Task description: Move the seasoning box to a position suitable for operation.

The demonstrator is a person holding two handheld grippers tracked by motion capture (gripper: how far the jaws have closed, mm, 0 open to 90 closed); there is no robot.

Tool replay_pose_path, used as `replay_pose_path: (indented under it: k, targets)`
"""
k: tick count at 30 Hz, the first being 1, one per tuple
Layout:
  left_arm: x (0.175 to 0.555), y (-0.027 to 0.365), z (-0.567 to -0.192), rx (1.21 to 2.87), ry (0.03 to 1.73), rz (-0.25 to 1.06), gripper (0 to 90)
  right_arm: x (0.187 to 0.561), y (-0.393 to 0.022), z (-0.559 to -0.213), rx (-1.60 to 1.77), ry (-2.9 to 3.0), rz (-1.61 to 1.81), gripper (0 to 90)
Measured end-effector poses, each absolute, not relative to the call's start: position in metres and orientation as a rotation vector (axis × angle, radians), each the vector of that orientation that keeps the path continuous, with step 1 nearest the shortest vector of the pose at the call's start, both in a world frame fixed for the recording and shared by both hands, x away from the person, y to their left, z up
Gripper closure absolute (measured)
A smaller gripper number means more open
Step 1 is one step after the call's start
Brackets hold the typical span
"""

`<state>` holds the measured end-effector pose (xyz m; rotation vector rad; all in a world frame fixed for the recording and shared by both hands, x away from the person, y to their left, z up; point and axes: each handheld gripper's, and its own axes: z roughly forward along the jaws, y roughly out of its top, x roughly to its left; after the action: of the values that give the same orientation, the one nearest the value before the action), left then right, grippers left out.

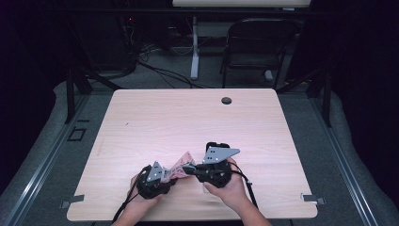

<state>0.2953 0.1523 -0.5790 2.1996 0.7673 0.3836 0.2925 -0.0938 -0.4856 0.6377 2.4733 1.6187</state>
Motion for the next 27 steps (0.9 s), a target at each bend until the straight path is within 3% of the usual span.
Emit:
replay_pose_path:
  k: [3,9,27]
  targets:
    - [0.295,0.154,-0.576,2.198,0.77,0.407,62.1,0.291,-0.095,-0.485,0.654,2.462,1.577,79.5]
    - [0.294,0.157,-0.572,2.192,0.78,0.434,62.3,0.288,-0.104,-0.481,0.696,2.41,1.568,70.9]
    - [0.283,0.158,-0.553,2.208,0.713,0.637,62.7,0.262,-0.129,-0.477,0.707,2.313,1.504,66.6]
